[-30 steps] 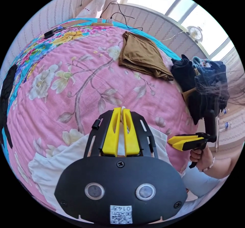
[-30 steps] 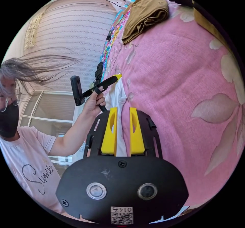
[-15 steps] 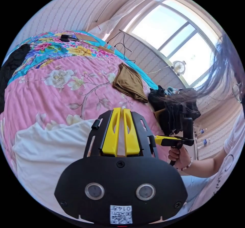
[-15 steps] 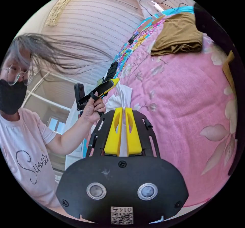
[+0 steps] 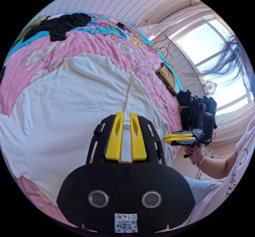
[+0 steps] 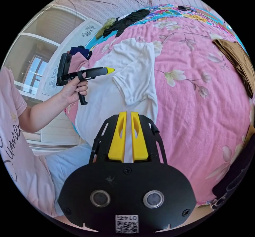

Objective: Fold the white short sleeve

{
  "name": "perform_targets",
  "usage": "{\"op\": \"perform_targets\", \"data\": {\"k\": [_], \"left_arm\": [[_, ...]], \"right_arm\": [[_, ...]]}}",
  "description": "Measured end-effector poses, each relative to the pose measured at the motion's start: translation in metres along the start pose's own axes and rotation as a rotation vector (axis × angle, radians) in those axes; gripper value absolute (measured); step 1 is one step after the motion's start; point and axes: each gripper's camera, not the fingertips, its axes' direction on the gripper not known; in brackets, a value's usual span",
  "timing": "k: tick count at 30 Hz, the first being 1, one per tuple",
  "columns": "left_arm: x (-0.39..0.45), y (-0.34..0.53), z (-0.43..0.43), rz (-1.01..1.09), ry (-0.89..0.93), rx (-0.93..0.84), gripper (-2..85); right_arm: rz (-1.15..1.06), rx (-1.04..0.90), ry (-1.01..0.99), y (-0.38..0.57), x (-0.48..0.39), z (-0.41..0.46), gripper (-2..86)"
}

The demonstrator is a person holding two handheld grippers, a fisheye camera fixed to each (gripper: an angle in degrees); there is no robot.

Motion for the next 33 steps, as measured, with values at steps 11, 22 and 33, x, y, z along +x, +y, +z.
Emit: {"op": "perform_targets", "data": {"k": [11, 22, 33], "left_arm": [[-0.013, 0.022, -0.019, 0.08, -0.084, -0.051, 3.9], [-0.077, 0.089, -0.223, -0.271, -0.33, 0.309, 4.3], [-0.175, 0.142, -0.318, -0.604, -0.358, 0.4, 8.1]], "right_arm": [[-0.054, -0.083, 0.077, -0.094, -0.033, 0.024, 3.3], [-0.206, -0.086, -0.042, -0.185, -0.105, -0.005, 2.9], [-0.495, -0.17, -0.24, -0.354, -0.271, 0.132, 13.1]]}}
